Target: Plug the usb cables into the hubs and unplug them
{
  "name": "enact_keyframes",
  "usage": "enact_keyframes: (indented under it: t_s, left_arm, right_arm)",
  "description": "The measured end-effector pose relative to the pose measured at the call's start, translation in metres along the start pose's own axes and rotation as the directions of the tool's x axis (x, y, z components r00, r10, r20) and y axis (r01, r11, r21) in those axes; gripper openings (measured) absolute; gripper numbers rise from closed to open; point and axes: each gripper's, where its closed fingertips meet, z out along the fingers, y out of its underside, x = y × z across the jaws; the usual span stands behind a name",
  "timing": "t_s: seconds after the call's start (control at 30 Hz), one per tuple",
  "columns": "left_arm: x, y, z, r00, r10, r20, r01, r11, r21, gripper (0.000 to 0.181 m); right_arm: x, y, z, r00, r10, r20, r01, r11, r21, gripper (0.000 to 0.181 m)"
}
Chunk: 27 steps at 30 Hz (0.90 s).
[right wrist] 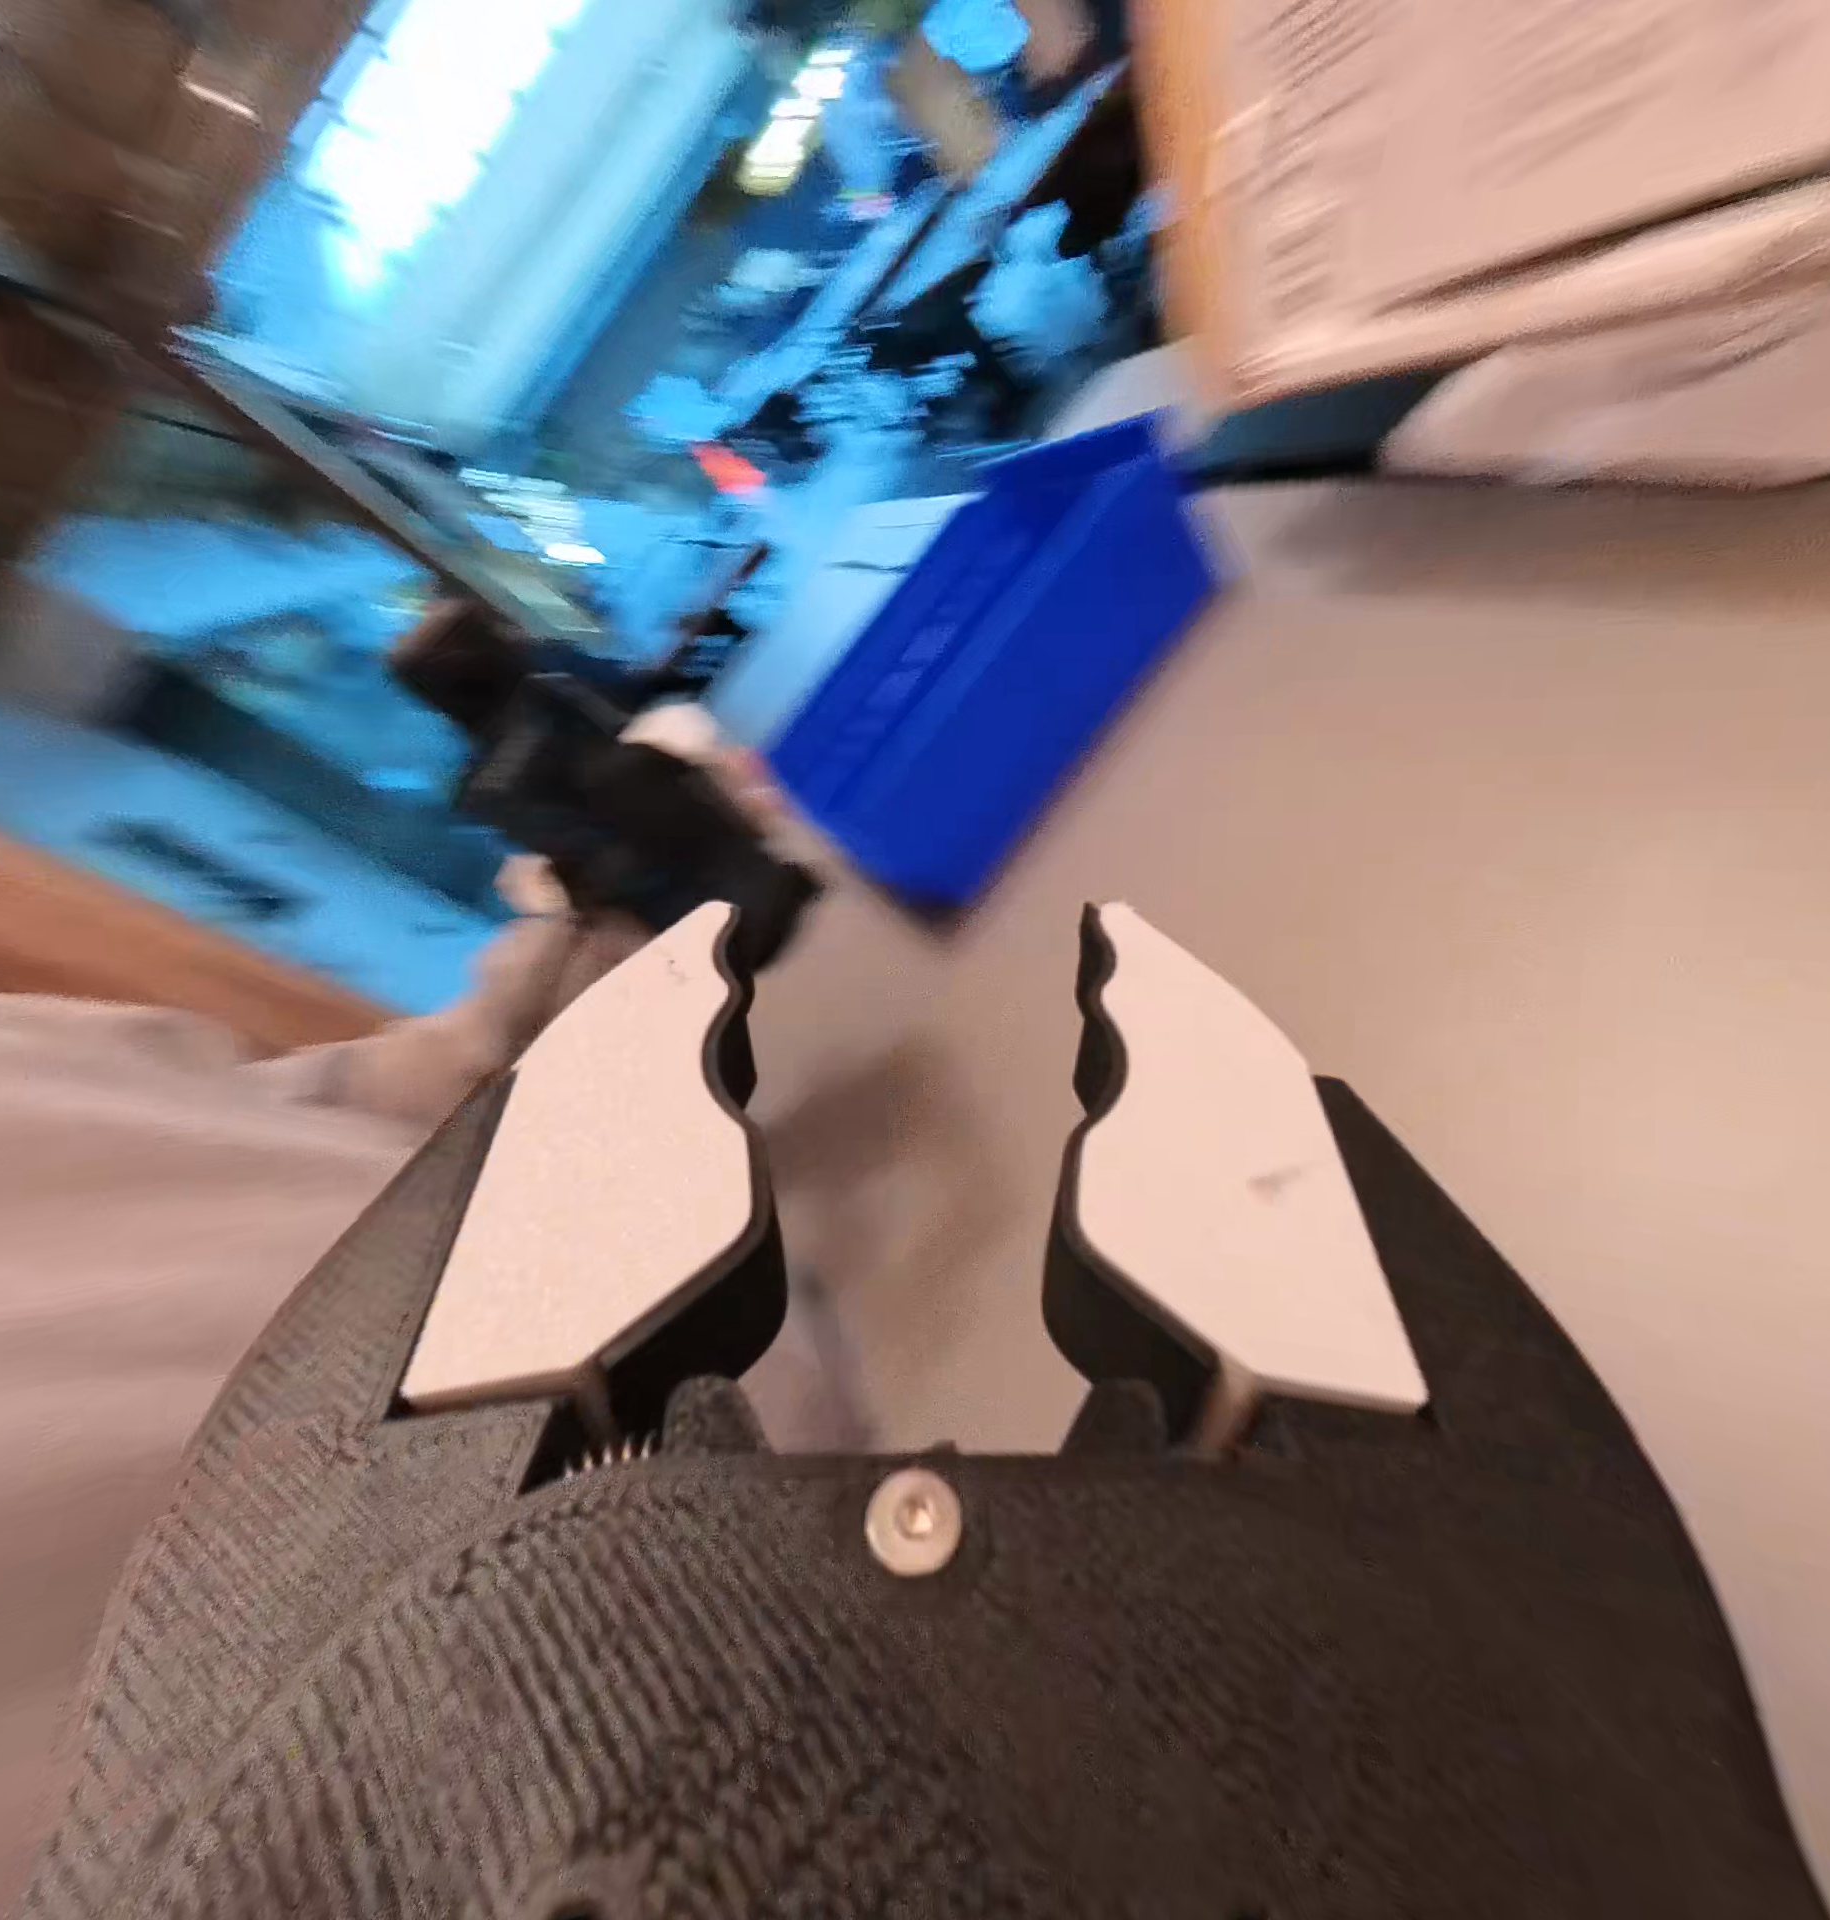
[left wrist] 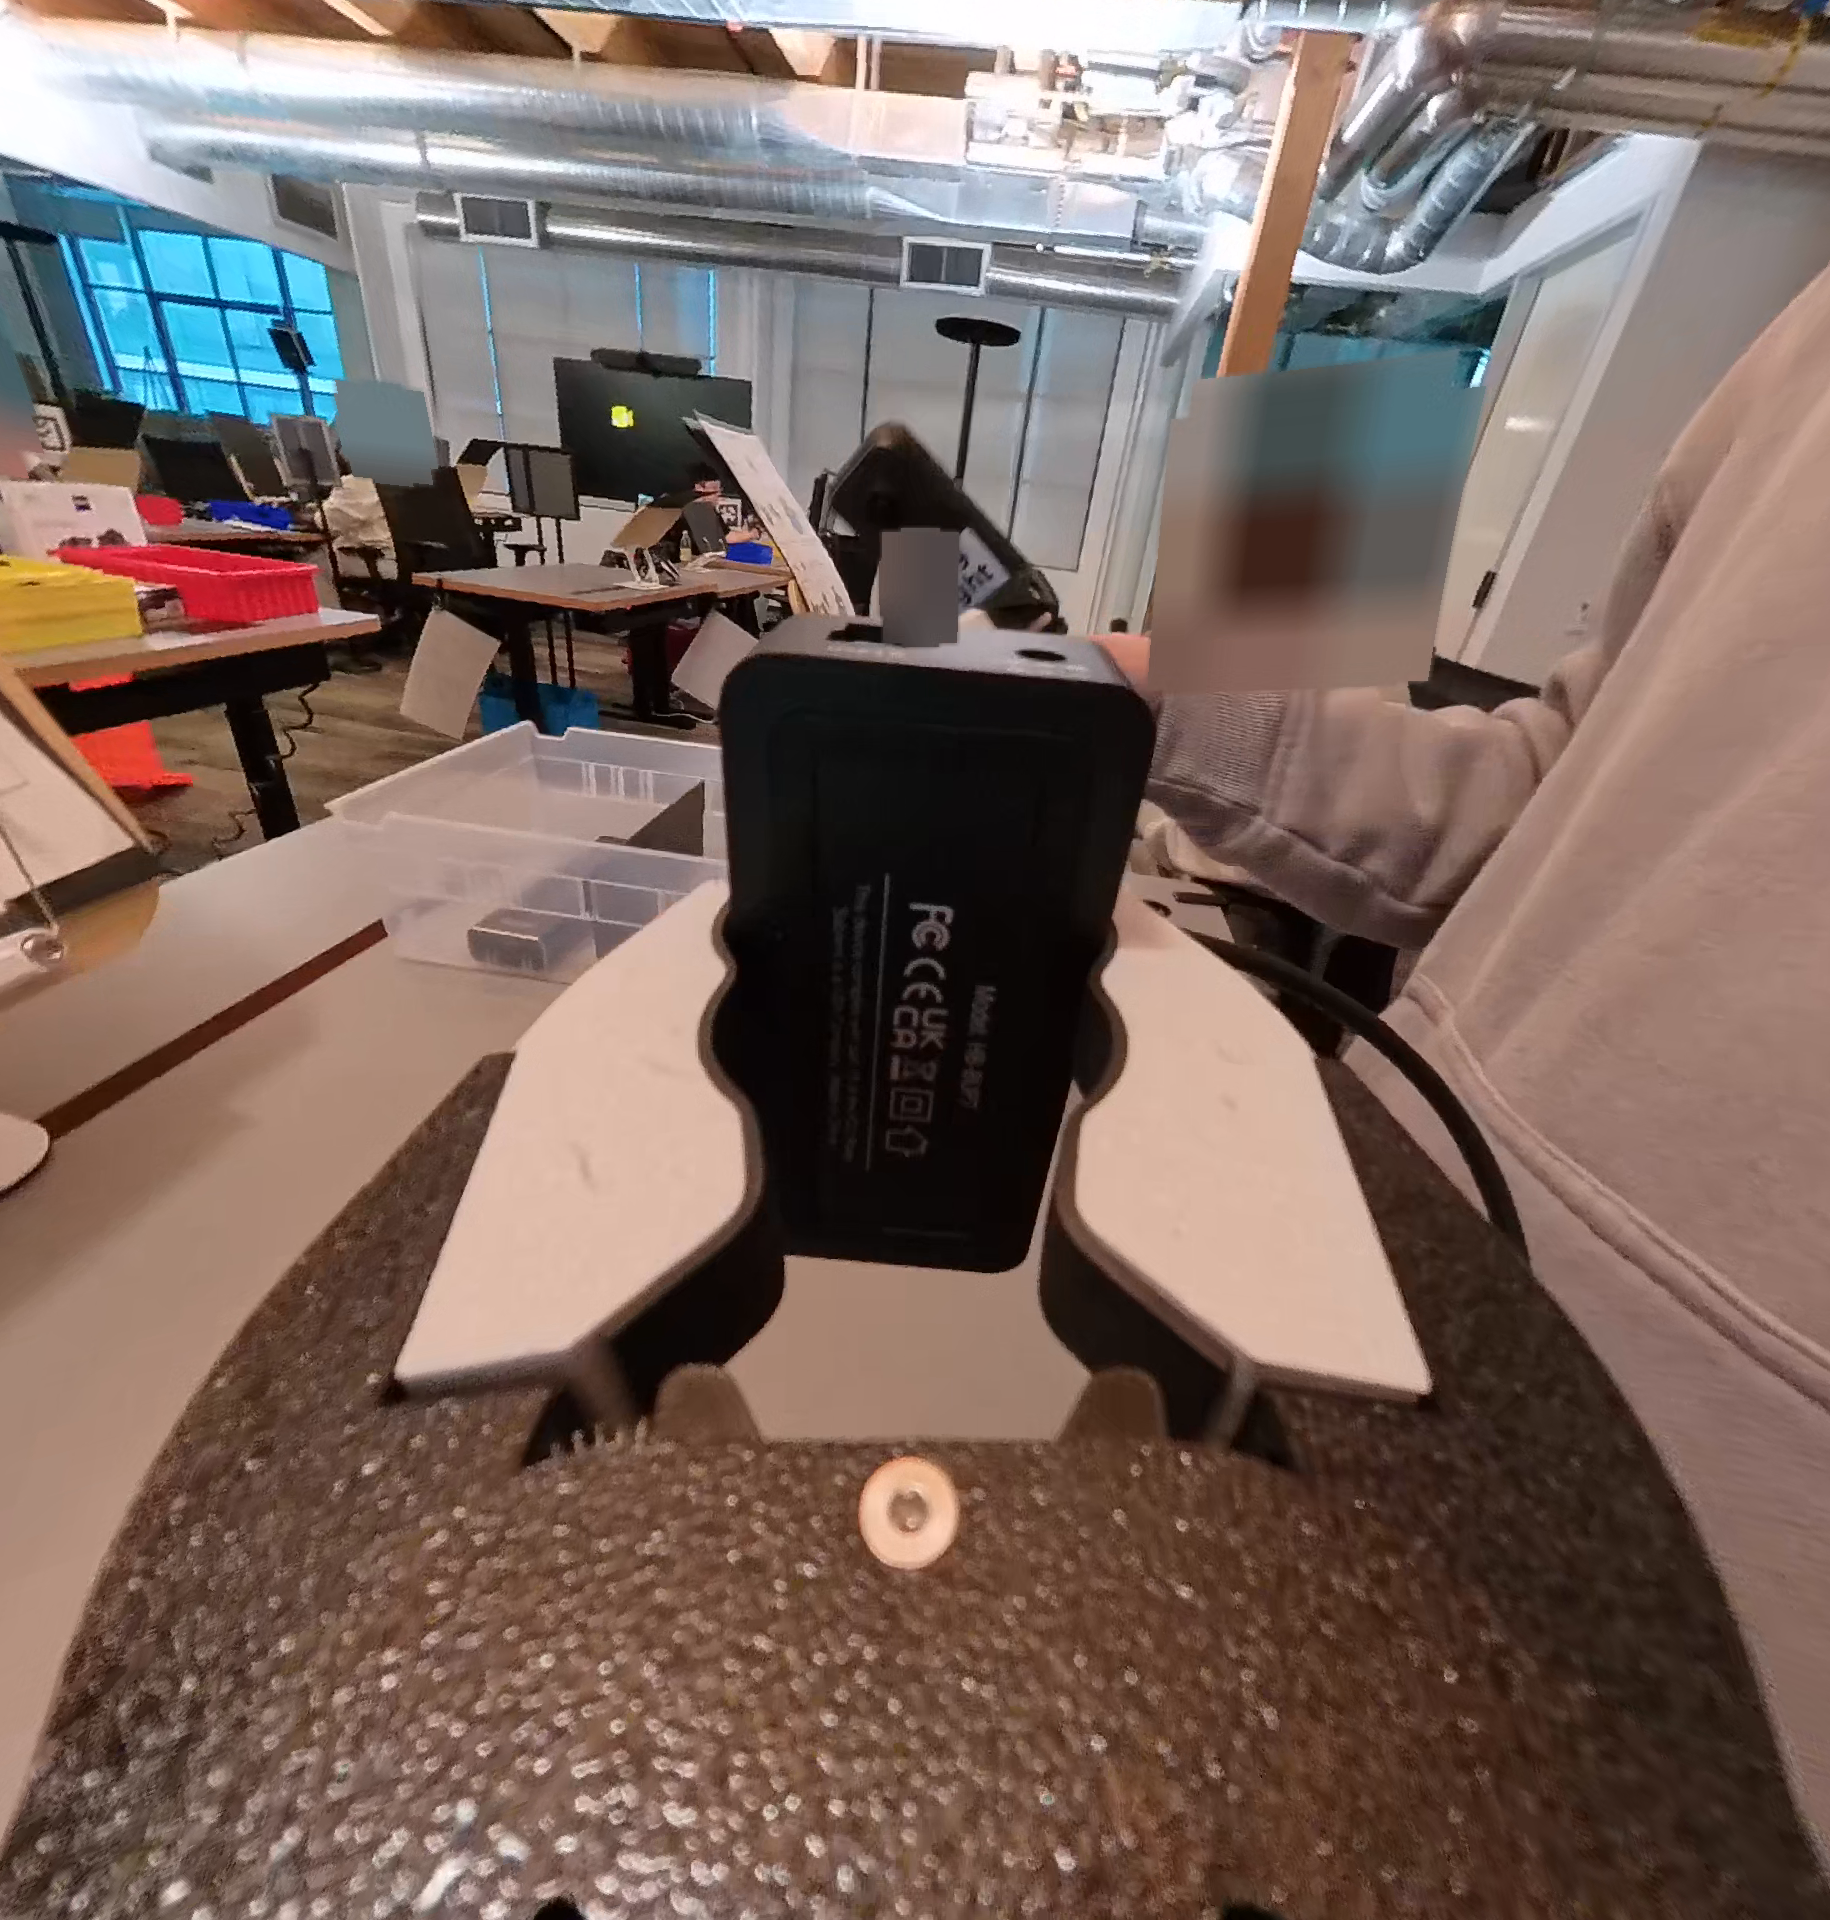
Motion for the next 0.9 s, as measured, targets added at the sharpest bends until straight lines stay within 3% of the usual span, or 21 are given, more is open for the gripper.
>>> enact_keyframes:
  t_s: [0.1,0.27,0.4,0.5,0.9]
  left_arm:
    - [0.001,0.005,0.007,0.996,0.092,0.003,-0.092,0.993,-0.072,0.06]
    - [0.007,0.012,0.011,0.973,0.229,-0.024,-0.23,0.956,-0.182,0.06]
    - [0.006,0.014,0.01,0.967,0.255,-0.014,-0.253,0.949,-0.187,0.06]
    - [0.006,0.019,0.009,0.964,0.267,-0.006,-0.263,0.945,-0.196,0.06]
    - [0.011,0.033,0.012,0.944,0.328,0.033,-0.305,0.906,-0.293,0.059]
  right_arm:
    - [-0.058,0.031,0.048,0.934,0.246,0.261,-0.231,0.969,-0.086,0.05]
    - [-0.079,0.056,0.086,0.865,0.398,0.306,-0.353,0.915,-0.195,0.045]
    - [-0.081,0.061,0.093,0.859,0.408,0.308,-0.353,0.909,-0.221,0.019]
    - [-0.084,0.064,0.096,0.838,0.441,0.322,-0.369,0.892,-0.26,0.01]
    - [-0.079,0.077,0.086,0.867,0.401,0.297,-0.275,0.881,-0.386,0.009]
